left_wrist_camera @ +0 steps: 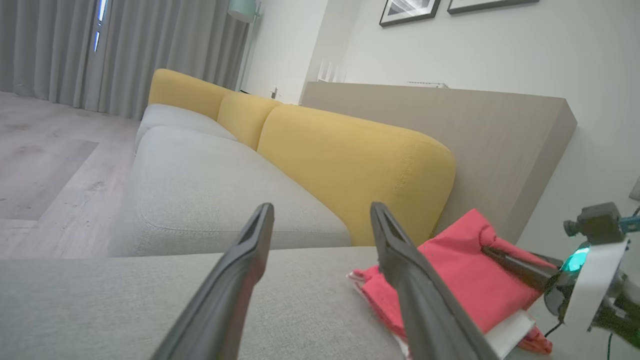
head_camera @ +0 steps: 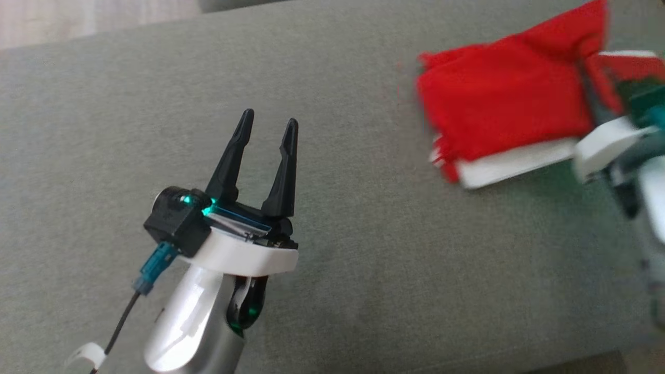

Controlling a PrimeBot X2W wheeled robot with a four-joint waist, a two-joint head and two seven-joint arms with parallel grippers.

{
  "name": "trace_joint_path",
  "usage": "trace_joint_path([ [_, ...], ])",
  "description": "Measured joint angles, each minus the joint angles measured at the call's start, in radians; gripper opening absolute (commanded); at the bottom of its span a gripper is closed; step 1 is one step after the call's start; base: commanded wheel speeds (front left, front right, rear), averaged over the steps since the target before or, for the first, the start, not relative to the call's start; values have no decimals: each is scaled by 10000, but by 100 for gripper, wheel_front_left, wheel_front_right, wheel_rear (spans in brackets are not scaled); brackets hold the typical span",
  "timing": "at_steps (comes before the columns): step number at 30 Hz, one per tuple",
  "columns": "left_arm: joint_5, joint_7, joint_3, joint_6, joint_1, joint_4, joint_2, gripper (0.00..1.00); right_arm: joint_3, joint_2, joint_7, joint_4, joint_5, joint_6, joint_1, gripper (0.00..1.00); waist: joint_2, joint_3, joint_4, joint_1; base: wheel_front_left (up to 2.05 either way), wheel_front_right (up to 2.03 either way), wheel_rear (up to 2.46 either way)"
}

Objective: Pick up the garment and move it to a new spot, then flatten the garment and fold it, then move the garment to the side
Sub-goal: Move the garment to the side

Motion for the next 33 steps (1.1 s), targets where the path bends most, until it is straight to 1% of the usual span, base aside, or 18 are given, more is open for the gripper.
trace_joint_path([
  [2, 77, 0, -35, 2, -4, -13, 4, 100, -211, -382, 198, -88, 75, 0, -59, 0, 0, 178, -128, 1, 0, 0, 0],
  [7, 238, 0, -113, 0, -197, -102, 6, 100, -690, -991, 608, 77, 81, 0, -54, 0, 0, 626, -342, 1, 0, 0, 0],
  [11, 314, 0, -169, -2, -452, -215, 6, 100, -1419, -1315, 796, 330, -4, 0, -51, 0, 0, 904, -395, 2, 0, 0, 0],
  [16, 345, 0, -157, -4, -458, -211, 6, 100, -2209, -1338, 880, 535, -284, 0, -26, 0, 0, 1112, -353, 2, 0, 0, 0],
  [26, 430, 0, -79, -12, -458, -184, 6, 100, -2876, -1218, 878, 616, -759, 0, 1, 0, 0, 1277, -324, 1, 0, 0, 0],
  [27, 430, 0, -71, -13, -458, -176, 6, 100, -2947, -1185, 876, 616, -811, 0, 2, 56, 0, 1277, -321, 1, 0, 0, 0],
  [28, 430, 0, -52, -13, -458, -163, 6, 100, -3051, -1135, 876, 610, -867, 0, 3, 100, 0, 1269, -321, 1, 0, 0, 0],
  [33, 430, 0, 77, -13, -455, -105, 6, 100, -3507, -888, 817, 268, -1139, 0, 12, 100, 0, 1108, -349, 0, 0, 0, 0],
])
